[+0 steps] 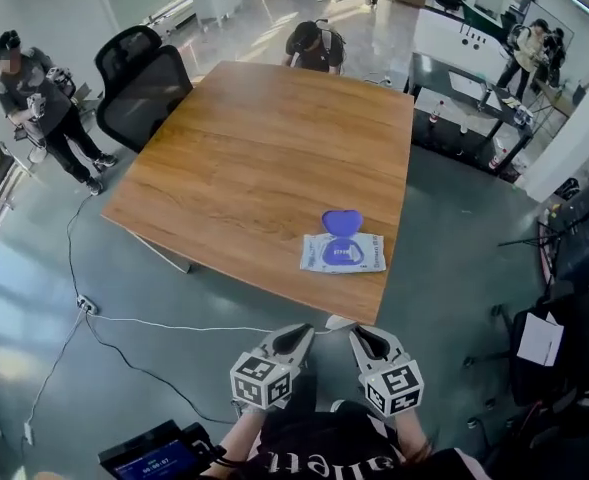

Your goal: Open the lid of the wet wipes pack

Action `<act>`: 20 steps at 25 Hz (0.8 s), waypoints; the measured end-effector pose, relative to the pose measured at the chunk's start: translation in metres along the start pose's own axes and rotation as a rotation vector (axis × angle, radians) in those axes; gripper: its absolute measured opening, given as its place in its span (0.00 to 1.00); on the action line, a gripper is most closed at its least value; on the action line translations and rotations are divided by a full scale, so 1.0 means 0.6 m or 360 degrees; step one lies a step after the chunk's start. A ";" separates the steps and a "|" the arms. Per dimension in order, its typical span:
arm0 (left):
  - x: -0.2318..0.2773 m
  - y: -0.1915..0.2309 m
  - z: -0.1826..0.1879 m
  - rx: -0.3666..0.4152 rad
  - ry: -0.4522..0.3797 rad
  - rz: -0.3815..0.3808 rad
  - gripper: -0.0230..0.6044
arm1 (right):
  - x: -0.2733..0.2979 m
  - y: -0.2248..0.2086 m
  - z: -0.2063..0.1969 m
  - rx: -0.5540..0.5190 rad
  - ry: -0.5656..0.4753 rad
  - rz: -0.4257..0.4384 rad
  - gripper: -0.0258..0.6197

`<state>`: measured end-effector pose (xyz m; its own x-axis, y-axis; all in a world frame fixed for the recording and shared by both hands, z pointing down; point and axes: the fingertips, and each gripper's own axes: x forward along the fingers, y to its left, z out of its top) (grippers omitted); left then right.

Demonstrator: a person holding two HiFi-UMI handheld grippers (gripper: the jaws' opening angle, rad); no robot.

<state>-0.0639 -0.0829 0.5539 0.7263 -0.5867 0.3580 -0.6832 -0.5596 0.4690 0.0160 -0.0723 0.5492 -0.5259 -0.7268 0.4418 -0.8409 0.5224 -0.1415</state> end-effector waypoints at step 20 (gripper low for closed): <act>-0.190 -0.298 -0.222 -0.0089 -0.0196 0.0326 0.07 | -0.295 0.167 -0.176 -0.0162 0.0029 0.0439 0.10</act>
<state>-0.0145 0.1619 0.5371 0.5560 -0.7536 0.3505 -0.8076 -0.3902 0.4421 0.0384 0.1559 0.5502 -0.7299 -0.5434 0.4147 -0.6487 0.7419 -0.1696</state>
